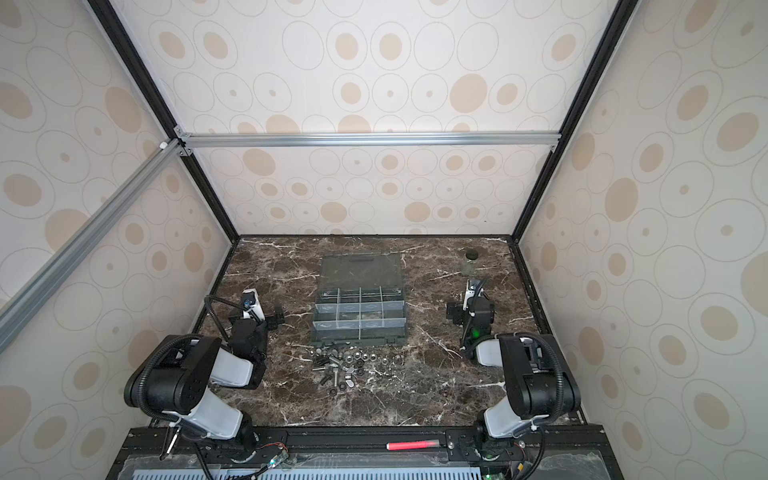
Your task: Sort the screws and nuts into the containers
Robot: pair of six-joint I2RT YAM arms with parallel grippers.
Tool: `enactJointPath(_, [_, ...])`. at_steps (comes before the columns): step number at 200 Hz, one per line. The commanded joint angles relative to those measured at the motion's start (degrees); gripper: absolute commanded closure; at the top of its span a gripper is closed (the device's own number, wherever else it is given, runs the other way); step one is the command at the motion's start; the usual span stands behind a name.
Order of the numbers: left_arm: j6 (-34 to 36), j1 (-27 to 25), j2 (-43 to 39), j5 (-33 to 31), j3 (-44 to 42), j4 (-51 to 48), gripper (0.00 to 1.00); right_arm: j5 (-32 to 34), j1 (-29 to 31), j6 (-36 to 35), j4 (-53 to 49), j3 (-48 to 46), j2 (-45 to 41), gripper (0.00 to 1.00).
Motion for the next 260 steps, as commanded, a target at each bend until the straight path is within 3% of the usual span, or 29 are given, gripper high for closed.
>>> enactJointPath(1, [0.40, 0.30, -0.67, 0.13, 0.97, 0.69, 0.01, -0.27, -0.14, -0.12, 0.89, -0.28, -0.18, 0.00])
enactJointPath(238, [0.73, 0.23, -1.08, 0.34, 0.53, 1.53, 0.01, -0.33, -0.14, -0.12, 1.02, -0.46, -0.28, 0.00])
enactJointPath(249, [2.11, -0.84, -4.76, 0.12, 1.42, -3.53, 0.01, 0.15, -0.08, -0.38, 2.71, -0.85, -0.70, 0.00])
enactJointPath(260, [1.60, -2.14, -10.81, -0.96, 5.66, -17.67, 0.01, 1.70, 0.68, -0.78, -2.73, 0.44, -4.17, 0.00])
